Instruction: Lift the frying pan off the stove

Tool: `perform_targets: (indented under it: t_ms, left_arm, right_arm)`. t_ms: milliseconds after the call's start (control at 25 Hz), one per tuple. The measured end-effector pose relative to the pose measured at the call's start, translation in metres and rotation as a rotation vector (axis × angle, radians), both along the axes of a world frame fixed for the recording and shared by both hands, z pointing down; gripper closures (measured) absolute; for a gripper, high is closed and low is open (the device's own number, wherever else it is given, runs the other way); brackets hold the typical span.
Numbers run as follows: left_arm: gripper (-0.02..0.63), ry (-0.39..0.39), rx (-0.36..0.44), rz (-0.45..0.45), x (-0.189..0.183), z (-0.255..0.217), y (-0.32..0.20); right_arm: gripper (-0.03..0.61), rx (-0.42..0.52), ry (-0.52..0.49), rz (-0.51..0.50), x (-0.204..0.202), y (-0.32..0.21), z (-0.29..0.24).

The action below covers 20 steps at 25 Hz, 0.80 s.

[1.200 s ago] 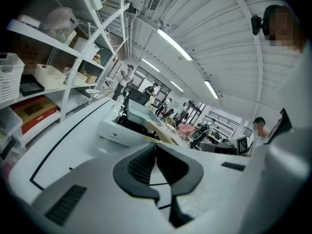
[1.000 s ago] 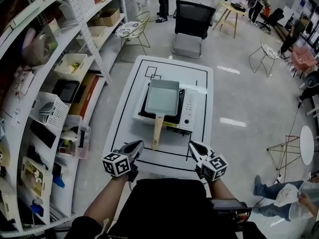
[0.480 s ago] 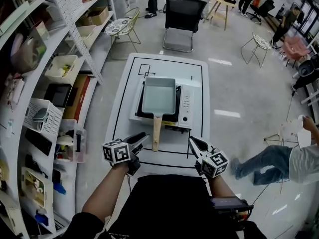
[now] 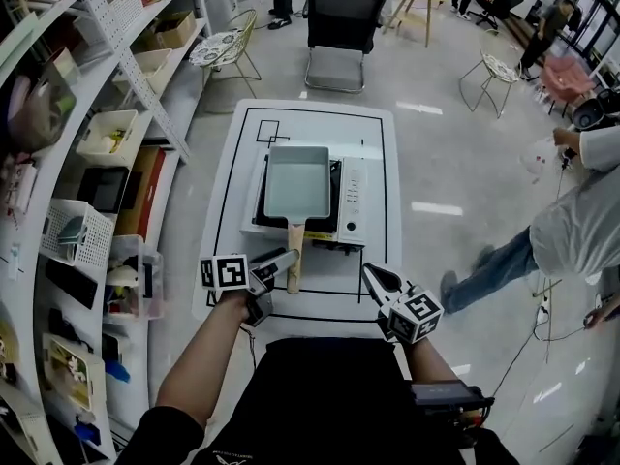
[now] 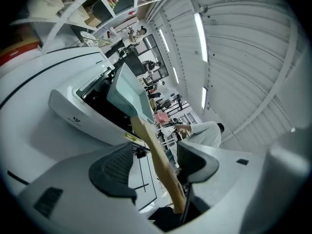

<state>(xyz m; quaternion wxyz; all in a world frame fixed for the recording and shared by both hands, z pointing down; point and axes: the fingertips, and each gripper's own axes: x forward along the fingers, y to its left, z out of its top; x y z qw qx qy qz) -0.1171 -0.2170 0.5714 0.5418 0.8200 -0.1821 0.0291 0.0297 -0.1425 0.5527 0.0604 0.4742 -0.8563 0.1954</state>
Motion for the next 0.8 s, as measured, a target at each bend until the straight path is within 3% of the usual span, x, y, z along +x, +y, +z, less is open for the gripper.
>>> perform_targets:
  t_ms: [560, 800]
  left_arm:
    - [0.332, 0.051, -0.128, 0.063, 0.028, 0.014, -0.001]
    - [0.397, 0.090, -0.156, 0.087, 0.031, 0.012, 0.001]
  right_arm:
    - [0.554, -0.051, -0.052, -0.040, 0.008, -0.009, 0.013]
    - [0.554, -0.079, -0.071, -0.033, 0.010, -0.009, 0.019]
